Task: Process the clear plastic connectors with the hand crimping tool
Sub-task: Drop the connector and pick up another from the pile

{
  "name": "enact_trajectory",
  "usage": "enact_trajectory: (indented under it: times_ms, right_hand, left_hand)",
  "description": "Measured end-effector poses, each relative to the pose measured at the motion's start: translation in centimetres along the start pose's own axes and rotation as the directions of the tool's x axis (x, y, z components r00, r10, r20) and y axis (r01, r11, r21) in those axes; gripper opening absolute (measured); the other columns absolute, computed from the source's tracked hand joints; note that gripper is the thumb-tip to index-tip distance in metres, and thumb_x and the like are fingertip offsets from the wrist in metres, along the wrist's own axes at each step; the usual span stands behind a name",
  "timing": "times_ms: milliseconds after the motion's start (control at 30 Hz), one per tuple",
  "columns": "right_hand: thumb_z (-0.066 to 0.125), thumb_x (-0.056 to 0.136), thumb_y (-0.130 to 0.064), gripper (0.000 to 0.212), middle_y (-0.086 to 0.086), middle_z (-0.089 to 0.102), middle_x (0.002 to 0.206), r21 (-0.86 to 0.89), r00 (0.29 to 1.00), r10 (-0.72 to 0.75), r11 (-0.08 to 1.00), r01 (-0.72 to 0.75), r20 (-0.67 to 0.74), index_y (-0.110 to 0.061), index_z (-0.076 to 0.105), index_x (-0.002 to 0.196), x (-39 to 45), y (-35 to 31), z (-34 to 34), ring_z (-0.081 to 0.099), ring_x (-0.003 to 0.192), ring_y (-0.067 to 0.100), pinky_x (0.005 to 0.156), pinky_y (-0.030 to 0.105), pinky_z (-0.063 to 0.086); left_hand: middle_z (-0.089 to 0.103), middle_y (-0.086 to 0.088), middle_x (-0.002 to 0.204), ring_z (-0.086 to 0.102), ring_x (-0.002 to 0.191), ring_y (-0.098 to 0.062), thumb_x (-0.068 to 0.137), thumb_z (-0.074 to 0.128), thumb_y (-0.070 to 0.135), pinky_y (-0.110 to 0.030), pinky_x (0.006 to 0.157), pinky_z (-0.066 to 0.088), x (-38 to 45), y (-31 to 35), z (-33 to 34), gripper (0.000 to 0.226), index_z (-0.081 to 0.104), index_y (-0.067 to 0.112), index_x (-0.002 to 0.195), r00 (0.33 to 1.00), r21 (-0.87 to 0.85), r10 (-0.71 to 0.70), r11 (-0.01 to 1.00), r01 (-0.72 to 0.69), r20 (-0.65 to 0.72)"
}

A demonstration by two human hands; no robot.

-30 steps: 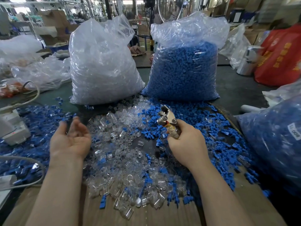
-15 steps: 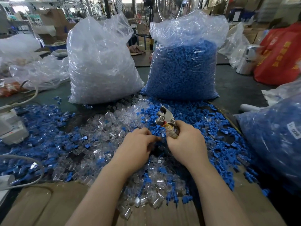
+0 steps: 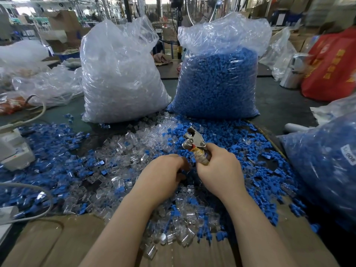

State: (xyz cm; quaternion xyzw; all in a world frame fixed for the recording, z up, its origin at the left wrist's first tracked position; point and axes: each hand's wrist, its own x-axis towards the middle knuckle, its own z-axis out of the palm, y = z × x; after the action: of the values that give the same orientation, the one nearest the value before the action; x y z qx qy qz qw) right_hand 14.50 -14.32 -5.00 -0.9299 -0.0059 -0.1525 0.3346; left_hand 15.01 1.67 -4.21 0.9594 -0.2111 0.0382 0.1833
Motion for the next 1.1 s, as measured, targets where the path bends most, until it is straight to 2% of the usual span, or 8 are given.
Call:
enact_trajectory:
  times_ms: [133,267,400,467,533,733,967,1100]
  right_hand:
    - [0.059,0.082,-0.028,0.004,-0.007,0.059,0.066,-0.004,1.000,0.000,1.000,0.000,0.010,-0.030,0.055,0.083,0.0,-0.1,0.0,0.051,0.061,0.011,0.047,0.029,0.036]
    - [0.061,0.081,-0.029,0.009,-0.011,0.060,0.068,0.036,1.000,0.029,0.999,-0.028,-0.007,-0.032,0.053,0.081,0.0,0.0,-0.1,0.053,0.064,0.011,0.049,0.029,0.038]
    - [0.065,0.085,-0.031,0.012,-0.008,0.061,0.066,0.165,0.999,0.045,0.985,-0.040,-0.030,-0.026,0.056,0.077,0.1,0.0,-0.2,0.056,0.063,0.013,0.051,0.031,0.043]
    - [0.067,0.087,-0.030,0.012,-0.006,0.063,0.066,0.281,0.998,0.055,0.959,-0.046,-0.026,-0.023,0.061,0.079,0.2,-0.1,-0.3,0.058,0.062,0.014,0.057,0.038,0.050]
    - [0.068,0.087,-0.029,0.011,-0.008,0.065,0.067,0.382,0.999,0.050,0.923,-0.041,-0.012,-0.024,0.064,0.079,0.2,-0.3,-0.4,0.059,0.063,0.011,0.062,0.040,0.052]
    - [0.072,0.088,-0.026,0.011,-0.020,0.069,0.080,0.512,0.998,-0.039,0.859,0.009,0.048,-0.033,0.066,0.082,0.0,-0.7,-0.7,0.065,0.074,0.004,0.065,0.022,0.054]
    - [0.074,0.086,-0.029,0.011,-0.016,0.068,0.075,0.498,0.998,-0.034,0.867,0.005,0.048,-0.033,0.065,0.082,0.0,-0.9,-0.7,0.065,0.074,0.005,0.072,0.031,0.056]
    - [0.073,0.085,-0.033,0.011,-0.016,0.065,0.071,0.432,1.000,0.004,0.902,-0.004,0.003,-0.033,0.063,0.081,0.2,-0.7,-0.5,0.061,0.071,0.006,0.071,0.037,0.054]
  left_hand:
    - [0.062,0.008,0.102,0.061,0.094,-0.013,0.089,0.062,0.011,-0.029,0.082,0.051,0.0,-0.2,0.3,0.016,0.067,0.022,0.101,0.999,-0.049,-0.036,0.998,0.034,-0.038]
    - [0.070,0.017,0.084,0.064,0.079,0.002,0.086,0.073,0.019,-0.015,0.071,0.052,0.0,-0.4,0.2,0.016,0.067,0.033,0.087,0.964,-0.359,-0.243,0.914,0.189,-0.110]
    - [0.077,0.000,0.080,0.074,0.078,-0.016,0.082,0.076,0.006,-0.028,0.071,0.060,0.0,-0.3,-0.5,0.015,0.072,0.019,0.088,0.928,-0.840,-0.373,0.509,0.185,-0.022]
    - [0.076,-0.010,0.081,0.075,0.079,-0.021,0.075,0.077,0.006,-0.027,0.068,0.060,-0.1,-0.3,-1.0,0.018,0.070,0.010,0.091,0.930,-0.947,-0.365,0.280,0.154,0.043]
    - [0.076,-0.013,0.081,0.075,0.077,-0.020,0.066,0.076,0.012,-0.028,0.068,0.061,-0.2,-0.3,-1.2,0.027,0.069,0.006,0.092,0.934,-0.970,-0.346,0.186,0.159,0.087]
    - [0.076,-0.013,0.079,0.074,0.073,-0.018,0.065,0.076,0.016,-0.023,0.063,0.058,-0.2,-0.2,-1.2,0.030,0.069,0.006,0.091,0.947,-0.963,-0.310,0.218,0.161,0.088]
    - [0.076,-0.011,0.080,0.074,0.074,-0.020,0.074,0.076,0.009,-0.030,0.071,0.062,-0.3,0.1,-1.4,0.020,0.070,0.004,0.093,0.944,-0.936,-0.323,0.306,0.173,0.069]
    - [0.076,-0.012,0.079,0.074,0.073,-0.018,0.082,0.072,0.002,-0.030,0.073,0.060,-0.4,-0.1,-1.6,0.011,0.070,0.005,0.092,0.914,-0.948,-0.401,0.266,0.177,0.058]
